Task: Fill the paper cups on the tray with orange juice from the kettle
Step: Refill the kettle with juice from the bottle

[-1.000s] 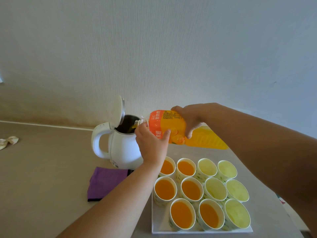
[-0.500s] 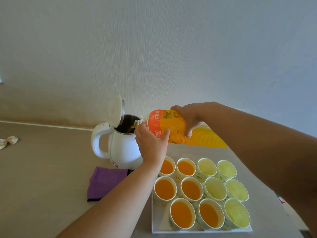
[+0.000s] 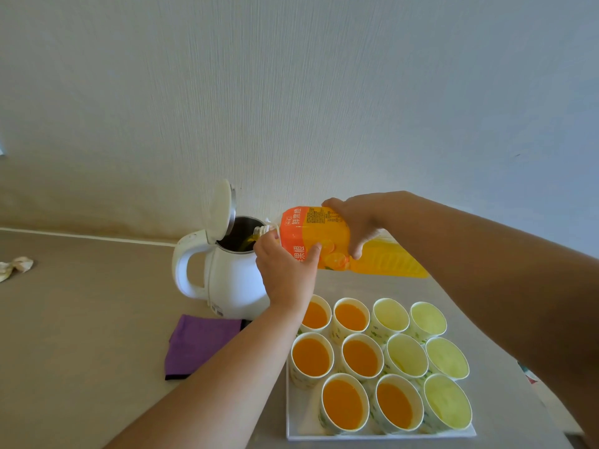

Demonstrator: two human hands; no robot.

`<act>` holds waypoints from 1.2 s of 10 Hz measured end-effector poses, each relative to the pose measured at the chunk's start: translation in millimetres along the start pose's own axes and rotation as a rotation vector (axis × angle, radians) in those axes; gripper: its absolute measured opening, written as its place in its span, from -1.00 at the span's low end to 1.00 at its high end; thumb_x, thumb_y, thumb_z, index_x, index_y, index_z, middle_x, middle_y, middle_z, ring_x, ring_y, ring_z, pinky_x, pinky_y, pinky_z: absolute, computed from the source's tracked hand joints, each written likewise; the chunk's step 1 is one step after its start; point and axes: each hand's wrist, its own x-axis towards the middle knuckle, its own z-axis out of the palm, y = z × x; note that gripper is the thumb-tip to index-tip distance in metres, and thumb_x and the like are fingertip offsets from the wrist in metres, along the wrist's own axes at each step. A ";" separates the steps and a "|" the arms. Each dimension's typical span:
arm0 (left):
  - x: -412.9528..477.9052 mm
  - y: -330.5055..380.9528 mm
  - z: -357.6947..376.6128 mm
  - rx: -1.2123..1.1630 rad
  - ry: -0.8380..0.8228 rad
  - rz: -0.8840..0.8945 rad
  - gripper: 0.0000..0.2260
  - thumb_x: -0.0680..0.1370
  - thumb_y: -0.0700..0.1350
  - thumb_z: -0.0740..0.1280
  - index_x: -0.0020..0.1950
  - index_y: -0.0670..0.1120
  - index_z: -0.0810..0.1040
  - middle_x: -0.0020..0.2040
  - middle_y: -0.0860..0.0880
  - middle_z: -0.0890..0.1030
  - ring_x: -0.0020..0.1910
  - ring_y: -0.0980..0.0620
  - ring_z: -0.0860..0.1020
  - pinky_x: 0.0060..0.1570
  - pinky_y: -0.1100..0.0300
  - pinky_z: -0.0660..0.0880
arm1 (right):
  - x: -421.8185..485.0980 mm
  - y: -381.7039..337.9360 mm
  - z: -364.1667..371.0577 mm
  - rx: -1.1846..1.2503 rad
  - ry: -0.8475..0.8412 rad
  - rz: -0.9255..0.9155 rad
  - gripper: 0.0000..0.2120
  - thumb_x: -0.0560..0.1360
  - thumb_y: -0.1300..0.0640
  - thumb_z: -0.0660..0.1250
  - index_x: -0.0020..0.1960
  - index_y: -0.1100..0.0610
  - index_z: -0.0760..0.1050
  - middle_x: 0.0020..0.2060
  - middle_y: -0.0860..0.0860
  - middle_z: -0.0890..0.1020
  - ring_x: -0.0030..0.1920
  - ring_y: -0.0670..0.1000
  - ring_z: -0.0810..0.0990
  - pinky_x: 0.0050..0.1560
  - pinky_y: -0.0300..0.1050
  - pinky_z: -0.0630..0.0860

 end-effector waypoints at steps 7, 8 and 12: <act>-1.7 2.2 -2.7 -0.006 -0.011 0.001 -0.34 0.41 0.12 0.46 0.36 -0.15 0.31 0.28 -0.14 0.39 0.24 -0.08 0.44 0.14 0.03 0.52 | -1.1 -1.7 -2.1 -0.015 0.006 0.005 0.09 0.22 -0.01 0.59 0.50 0.01 -0.06 0.05 0.08 0.47 0.03 0.10 0.51 0.07 0.01 0.52; -2.6 1.9 -2.7 -0.008 -0.013 -0.003 -0.34 0.41 0.12 0.46 0.36 -0.16 0.31 0.29 -0.14 0.39 0.24 -0.08 0.44 0.14 0.03 0.52 | -1.6 -1.7 -2.5 -0.016 0.007 0.006 0.08 0.22 0.00 0.59 0.50 0.01 -0.06 0.03 0.07 0.46 0.02 0.09 0.50 0.05 -0.01 0.51; -2.1 1.8 -1.1 -0.035 0.000 -0.001 -0.35 0.39 0.11 0.47 0.33 -0.16 0.33 0.26 -0.15 0.41 0.22 -0.10 0.46 0.12 -0.04 0.54 | -1.3 -1.2 -2.4 -0.013 0.009 0.001 0.08 0.21 0.00 0.59 0.50 0.02 -0.05 0.03 0.07 0.45 0.03 0.10 0.49 0.06 0.00 0.51</act>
